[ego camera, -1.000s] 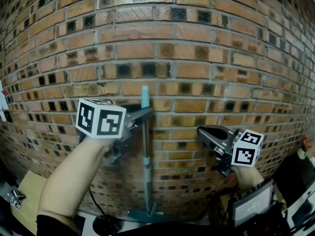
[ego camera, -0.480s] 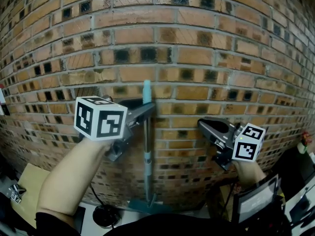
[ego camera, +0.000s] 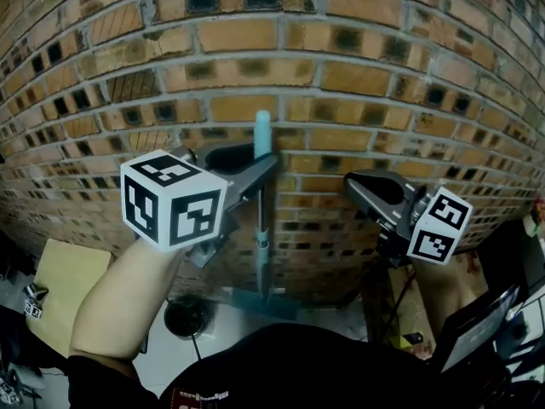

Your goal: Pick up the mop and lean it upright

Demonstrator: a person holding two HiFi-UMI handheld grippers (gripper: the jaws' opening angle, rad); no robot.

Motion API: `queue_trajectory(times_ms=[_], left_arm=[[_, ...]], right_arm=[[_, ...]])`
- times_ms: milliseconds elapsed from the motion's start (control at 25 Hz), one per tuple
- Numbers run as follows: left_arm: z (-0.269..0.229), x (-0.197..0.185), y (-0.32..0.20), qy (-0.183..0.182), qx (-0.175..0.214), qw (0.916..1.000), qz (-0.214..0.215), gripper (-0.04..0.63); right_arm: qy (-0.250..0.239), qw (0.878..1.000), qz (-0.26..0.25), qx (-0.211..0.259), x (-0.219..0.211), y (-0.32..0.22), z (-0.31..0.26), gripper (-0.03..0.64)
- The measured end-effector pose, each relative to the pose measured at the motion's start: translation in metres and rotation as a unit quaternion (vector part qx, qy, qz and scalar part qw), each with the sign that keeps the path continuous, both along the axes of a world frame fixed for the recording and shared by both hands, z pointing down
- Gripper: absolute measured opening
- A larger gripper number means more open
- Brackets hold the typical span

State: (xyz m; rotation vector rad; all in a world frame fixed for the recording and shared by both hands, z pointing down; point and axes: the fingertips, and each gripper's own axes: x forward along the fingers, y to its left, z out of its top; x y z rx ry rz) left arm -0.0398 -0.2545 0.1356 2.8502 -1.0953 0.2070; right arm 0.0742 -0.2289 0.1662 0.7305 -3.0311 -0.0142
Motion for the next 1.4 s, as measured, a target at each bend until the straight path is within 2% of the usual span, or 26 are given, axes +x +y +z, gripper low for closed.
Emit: queue_trajectory(times_ms=[400,640,920,1240,1400], left_arm=[[0.116,0.003,-0.003,-0.03,-0.052,0.998,-0.02,0.103],[0.204,0.012,0.005,-0.045,-0.092,0.9945,-0.021,0.104],[0.311,0.015,0.008,-0.083,-0.14,0.9862,-0.03,0.104],[0.393,0.027,0.015,-0.135,-0.155,0.9786,-0.018,0.104],[0.424,0.026,0.008,-0.14,-0.17,0.975,-0.028,0.104]], right_arm=[[0.0,0.999,-0.034,-0.015,-0.011,0.014,0.078,0.014],[-0.009,0.997,-0.025,-0.066,-0.007,0.019,0.136,0.014],[-0.007,0.993,-0.01,-0.115,0.0,0.02,0.199,0.014],[0.001,0.983,0.01,-0.181,0.012,0.024,0.265,0.014],[0.005,0.98,0.014,-0.2,0.012,0.025,0.286,0.014]])
